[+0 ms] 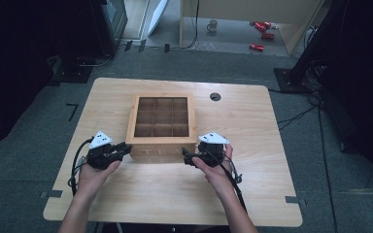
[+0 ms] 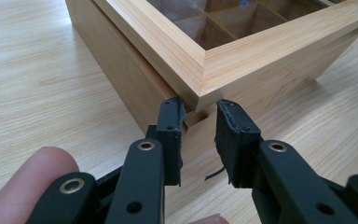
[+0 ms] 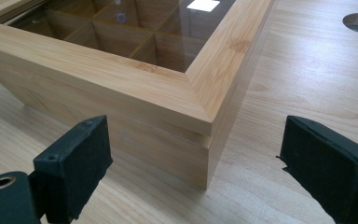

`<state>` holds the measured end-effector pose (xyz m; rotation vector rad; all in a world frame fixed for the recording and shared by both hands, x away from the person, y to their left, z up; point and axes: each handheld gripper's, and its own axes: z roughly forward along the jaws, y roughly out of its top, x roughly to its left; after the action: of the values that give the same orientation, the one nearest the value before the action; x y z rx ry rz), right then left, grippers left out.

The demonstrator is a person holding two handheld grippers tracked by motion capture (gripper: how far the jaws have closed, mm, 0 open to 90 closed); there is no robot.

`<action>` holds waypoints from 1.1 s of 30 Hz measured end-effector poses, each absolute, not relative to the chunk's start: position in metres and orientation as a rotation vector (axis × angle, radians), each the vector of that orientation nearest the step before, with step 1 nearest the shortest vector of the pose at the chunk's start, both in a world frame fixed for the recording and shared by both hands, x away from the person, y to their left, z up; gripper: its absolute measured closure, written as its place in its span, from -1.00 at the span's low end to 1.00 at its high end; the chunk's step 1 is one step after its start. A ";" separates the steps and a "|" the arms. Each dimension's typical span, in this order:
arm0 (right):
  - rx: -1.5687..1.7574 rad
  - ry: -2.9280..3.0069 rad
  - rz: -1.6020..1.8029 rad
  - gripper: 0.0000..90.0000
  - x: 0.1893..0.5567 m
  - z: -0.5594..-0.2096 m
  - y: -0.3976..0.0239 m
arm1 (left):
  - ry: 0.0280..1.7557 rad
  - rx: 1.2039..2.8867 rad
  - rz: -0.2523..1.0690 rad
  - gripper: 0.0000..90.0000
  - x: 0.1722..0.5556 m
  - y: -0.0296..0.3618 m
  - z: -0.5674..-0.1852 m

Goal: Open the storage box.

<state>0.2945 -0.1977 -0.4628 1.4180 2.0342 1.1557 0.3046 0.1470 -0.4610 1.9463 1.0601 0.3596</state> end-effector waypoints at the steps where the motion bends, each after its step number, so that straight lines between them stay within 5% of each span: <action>1: 1.421 2.028 1.156 -0.73 0.295 -0.463 -0.197 | 1.053 1.949 0.364 0.61 0.305 0.147 -0.460; 18: 1.410 1.975 1.179 -0.38 0.300 -0.467 -0.193 | 1.042 1.926 0.353 0.60 0.305 0.147 -0.455; 33: 1.343 1.944 1.193 -0.34 0.298 -0.465 -0.190 | 1.019 1.916 0.340 0.53 0.305 0.147 -0.455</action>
<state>0.2976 -0.1902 -0.4649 1.3430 1.9445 1.1931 0.3049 0.1470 -0.4553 1.9161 1.0194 0.3397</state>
